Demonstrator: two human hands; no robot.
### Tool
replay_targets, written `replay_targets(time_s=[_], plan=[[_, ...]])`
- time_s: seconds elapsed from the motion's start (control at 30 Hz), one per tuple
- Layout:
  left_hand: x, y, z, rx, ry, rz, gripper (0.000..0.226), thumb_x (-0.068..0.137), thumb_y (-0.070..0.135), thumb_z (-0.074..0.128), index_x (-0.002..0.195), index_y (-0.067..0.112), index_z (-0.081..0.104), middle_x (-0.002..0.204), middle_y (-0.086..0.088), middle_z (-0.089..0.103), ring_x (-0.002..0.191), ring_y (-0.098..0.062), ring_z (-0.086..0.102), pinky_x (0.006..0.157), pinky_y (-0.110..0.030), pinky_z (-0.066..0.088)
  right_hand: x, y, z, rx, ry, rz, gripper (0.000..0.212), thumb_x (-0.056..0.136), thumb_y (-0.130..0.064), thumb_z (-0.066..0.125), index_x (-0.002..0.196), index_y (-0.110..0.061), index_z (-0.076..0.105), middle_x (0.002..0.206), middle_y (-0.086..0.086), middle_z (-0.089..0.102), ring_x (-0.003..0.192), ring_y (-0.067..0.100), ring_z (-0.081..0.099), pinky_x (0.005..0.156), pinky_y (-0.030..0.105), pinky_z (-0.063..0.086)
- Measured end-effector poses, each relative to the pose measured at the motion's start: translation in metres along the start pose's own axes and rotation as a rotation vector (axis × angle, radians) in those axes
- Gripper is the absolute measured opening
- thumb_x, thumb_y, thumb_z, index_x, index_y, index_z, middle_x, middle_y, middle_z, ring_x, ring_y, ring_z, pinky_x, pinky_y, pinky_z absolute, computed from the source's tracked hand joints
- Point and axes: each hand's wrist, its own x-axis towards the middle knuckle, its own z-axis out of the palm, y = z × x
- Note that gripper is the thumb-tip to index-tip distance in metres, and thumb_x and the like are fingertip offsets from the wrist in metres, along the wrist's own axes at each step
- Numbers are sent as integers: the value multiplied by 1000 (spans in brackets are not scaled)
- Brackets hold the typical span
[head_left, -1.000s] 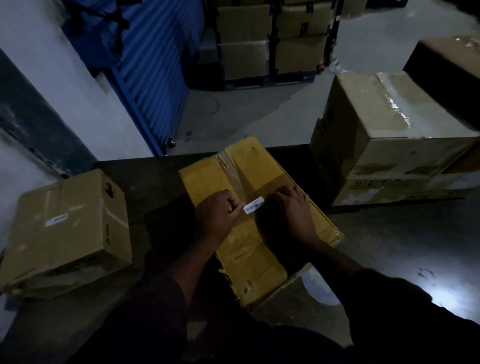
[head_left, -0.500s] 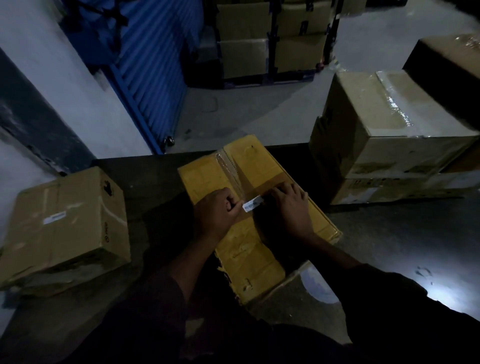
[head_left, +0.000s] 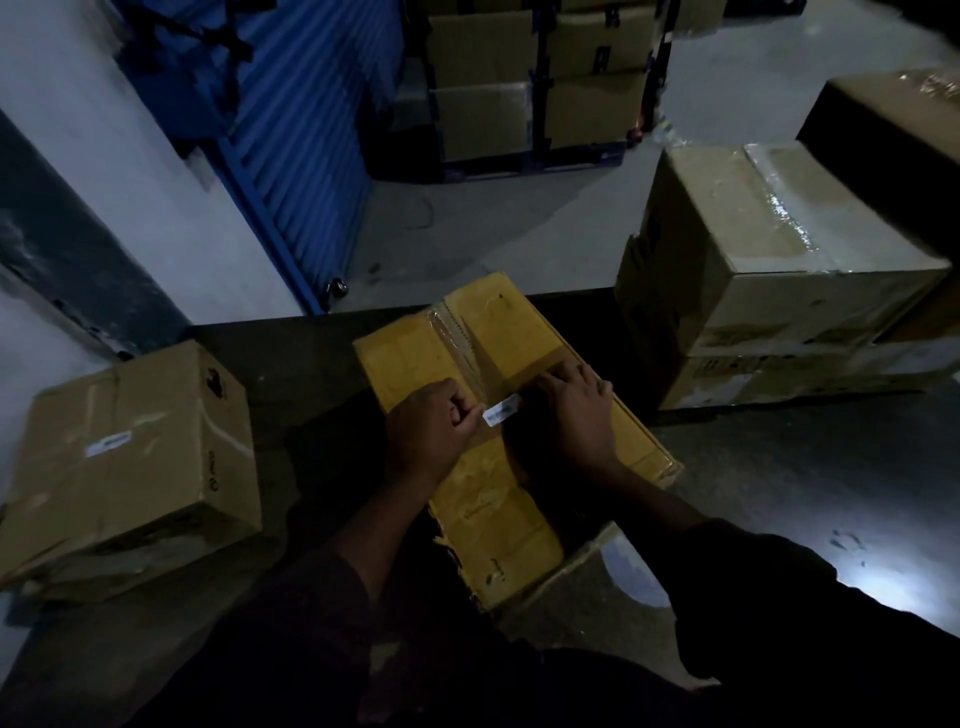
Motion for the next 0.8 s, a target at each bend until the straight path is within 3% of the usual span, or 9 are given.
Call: replay_targets(time_s=[0.13,0.27,0.43,0.8], plan=[[0,0,-1,1,-12,4,31,82,41,75,69,29,49,57,13,41,55,-6,41,48,-23,23,0,1,2,23,9,8,39,82,-42,66,115,-22,64,123,8,54,120,33,43,97,48,30],[0,-1,0,15,-15,-3,31,83,44,73,70,28,50,58,12,42,56,-8,44,49,-26,25,2,-2,0,46,39,14,37,80,-44,66,111,-24,67,121,7,56,118,31,45,97,48,32],[1,0,1,37,-18,-12,30,83,45,71,70,27,52,59,11,46,57,-10,49,52,-27,31,3,-10,1,8,82,-34,35,72,-43,71,94,-16,67,108,9,60,113,33,47,91,46,33],[0,0,-2,19,2,6,32,82,42,75,68,27,50,56,12,40,55,-6,41,47,-24,25,7,0,10,45,42,-55,38,78,-43,67,109,-22,63,115,6,58,114,31,47,91,43,35]])
